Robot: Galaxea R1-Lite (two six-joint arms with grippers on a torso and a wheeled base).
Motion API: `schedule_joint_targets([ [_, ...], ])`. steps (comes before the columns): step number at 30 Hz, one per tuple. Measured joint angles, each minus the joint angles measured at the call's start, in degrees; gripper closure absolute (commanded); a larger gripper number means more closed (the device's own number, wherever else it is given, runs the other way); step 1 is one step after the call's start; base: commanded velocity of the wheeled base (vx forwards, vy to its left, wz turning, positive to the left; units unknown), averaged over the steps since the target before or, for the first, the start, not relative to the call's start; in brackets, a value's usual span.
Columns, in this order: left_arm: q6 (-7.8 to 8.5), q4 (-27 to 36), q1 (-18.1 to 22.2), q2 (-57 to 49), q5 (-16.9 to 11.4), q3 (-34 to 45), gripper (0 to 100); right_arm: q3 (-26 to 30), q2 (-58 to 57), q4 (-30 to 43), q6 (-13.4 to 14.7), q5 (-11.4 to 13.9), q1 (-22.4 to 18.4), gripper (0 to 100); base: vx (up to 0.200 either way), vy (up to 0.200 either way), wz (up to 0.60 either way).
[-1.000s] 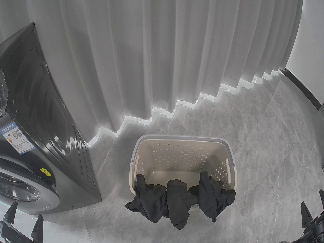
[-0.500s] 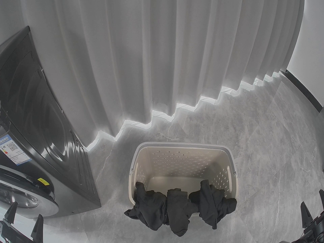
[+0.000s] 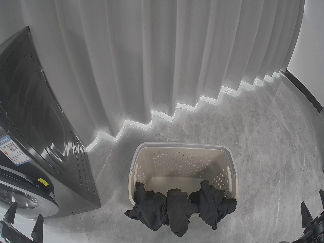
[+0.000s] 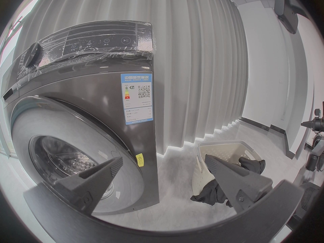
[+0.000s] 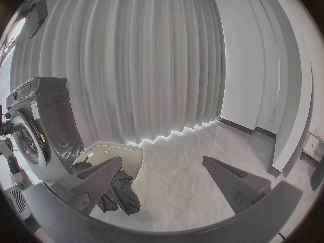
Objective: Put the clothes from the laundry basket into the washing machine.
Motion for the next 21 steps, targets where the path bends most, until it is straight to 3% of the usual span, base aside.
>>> schedule_joint_targets([
  [10, -0.06, 0.0, 0.0, 0.0, 0.0, 0.0, 0, 0.0, 0.0, 0.0, 0.0, -0.02, 0.0, 0, 0.0, 0.0, 0.0],
  [16, -0.09, 0.0, 0.0, 0.0, 0.0, 0.0, 0, 0.0, 0.0, -0.01, 0.0, 0.01, 0.0, 0, -0.2, 0.0, 0.0],
  [21, -0.09, -0.02, 0.0, 0.0, 0.0, 0.0, 0, 0.0, 0.0, -0.01, 0.0, 0.0, 0.0, 0, 0.0, 0.0, 0.0],
])
